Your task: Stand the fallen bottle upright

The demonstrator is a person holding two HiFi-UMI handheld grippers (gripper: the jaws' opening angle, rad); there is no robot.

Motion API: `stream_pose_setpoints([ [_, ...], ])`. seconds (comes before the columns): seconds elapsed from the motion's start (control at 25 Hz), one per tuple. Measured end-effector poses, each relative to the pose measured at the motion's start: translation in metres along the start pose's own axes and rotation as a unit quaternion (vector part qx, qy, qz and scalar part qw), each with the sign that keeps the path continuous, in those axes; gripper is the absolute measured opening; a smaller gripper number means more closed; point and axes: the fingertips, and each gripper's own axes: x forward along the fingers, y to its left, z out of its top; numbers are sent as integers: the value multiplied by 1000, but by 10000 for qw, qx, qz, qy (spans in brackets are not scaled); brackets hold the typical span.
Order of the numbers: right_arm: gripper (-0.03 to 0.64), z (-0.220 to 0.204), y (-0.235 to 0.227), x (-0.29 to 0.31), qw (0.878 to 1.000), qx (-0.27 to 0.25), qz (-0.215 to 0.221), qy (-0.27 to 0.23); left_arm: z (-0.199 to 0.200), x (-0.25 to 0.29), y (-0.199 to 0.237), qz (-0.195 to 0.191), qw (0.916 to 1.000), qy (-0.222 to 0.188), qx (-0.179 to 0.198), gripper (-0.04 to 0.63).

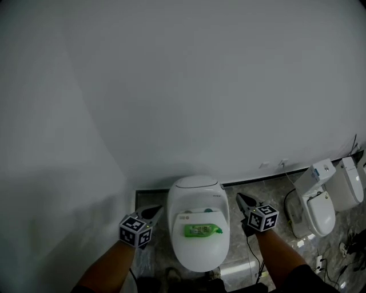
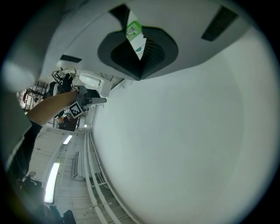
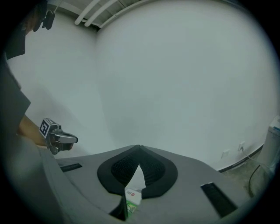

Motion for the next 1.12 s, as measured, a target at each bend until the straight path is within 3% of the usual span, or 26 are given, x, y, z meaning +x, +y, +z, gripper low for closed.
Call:
stream_pose_setpoints([
  [0.24, 18, -96, -73, 64, 9977, 1, 157, 663, -64, 87, 17, 93, 9981, 592, -175, 21],
  [0.44, 60, -172, -142, 116, 9927, 139, 380, 1136, -115, 193, 28, -13, 9943, 1031, -281, 21],
  [0.8, 165, -309, -168, 145, 9756, 98, 823, 2035, -212, 299, 9, -821, 9825, 1667, 111, 25],
  [0.92, 211, -368, -162, 148, 9613, -38, 1163, 2499, -260, 321, -3, -1430, 9654, 2112, 533, 29],
  [1.04, 267, -426, -153, 145, 9392, -277, 1593, 3030, -309, 333, -16, -1949, 9357, 2638, 1296, 197],
  [1.12, 275, -451, -150, 143, 9290, -405, 1718, 3252, -333, 340, -20, -2113, 9173, 2864, 1788, 269],
])
